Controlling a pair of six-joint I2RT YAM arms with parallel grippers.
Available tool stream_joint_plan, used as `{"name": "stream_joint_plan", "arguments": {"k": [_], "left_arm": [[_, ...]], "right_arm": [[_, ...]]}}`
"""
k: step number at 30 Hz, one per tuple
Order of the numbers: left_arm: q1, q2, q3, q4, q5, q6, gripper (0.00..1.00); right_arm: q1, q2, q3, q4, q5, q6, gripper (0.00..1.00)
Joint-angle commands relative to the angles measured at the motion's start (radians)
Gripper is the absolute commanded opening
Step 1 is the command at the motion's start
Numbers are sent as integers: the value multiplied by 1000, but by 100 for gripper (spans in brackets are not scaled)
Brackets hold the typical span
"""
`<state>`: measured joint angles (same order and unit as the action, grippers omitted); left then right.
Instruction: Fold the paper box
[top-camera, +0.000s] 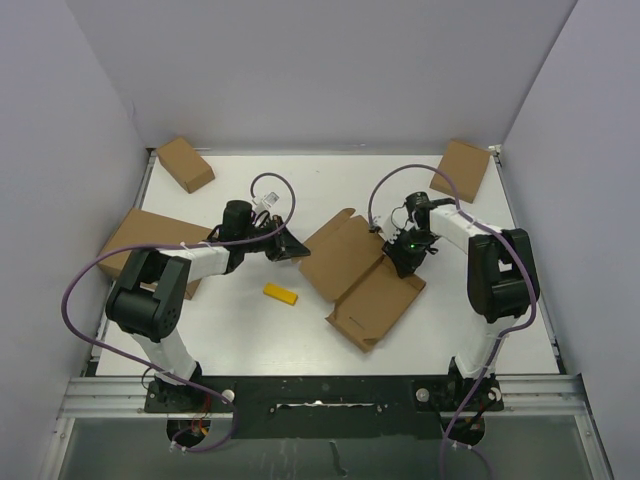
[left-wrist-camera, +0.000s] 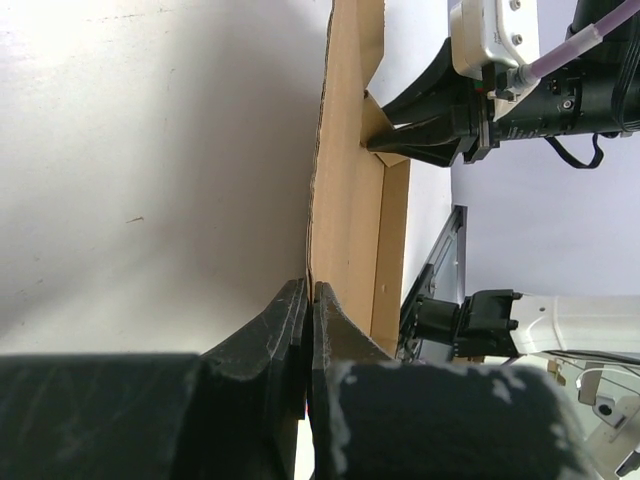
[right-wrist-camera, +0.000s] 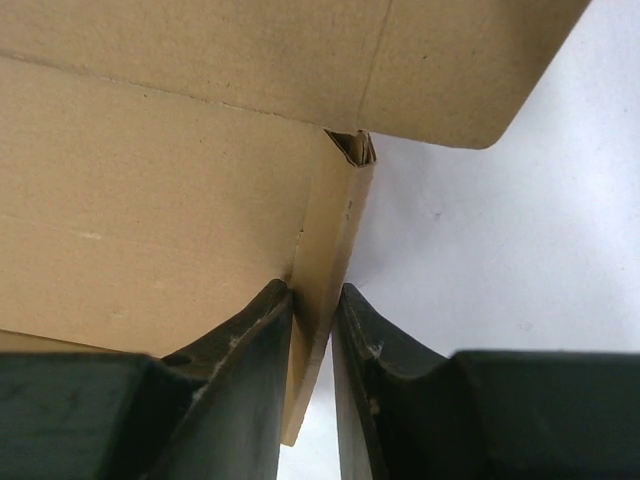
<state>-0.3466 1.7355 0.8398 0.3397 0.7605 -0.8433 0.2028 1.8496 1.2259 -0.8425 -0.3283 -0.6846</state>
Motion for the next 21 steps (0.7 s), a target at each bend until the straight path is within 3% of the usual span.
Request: {"name": "stream_joint_plan", "arguments": {"k": [1, 4, 11, 17, 21], "left_arm": [[12, -14, 5, 35, -27, 28, 0], [14, -16, 7, 28, -29, 35, 0], [13, -18, 14, 16, -31, 47, 0], [14, -19, 17, 16, -25, 51, 0], [13, -19, 20, 18, -21, 53, 0]], "right_arm": [[-6, -24, -16, 31, 60, -5, 20], [-3, -22, -20, 46, 105, 6, 0], [3, -32, -32, 68, 146, 12, 0], [3, -48, -26, 59, 112, 13, 23], [1, -74, -26, 62, 84, 11, 29]]}}
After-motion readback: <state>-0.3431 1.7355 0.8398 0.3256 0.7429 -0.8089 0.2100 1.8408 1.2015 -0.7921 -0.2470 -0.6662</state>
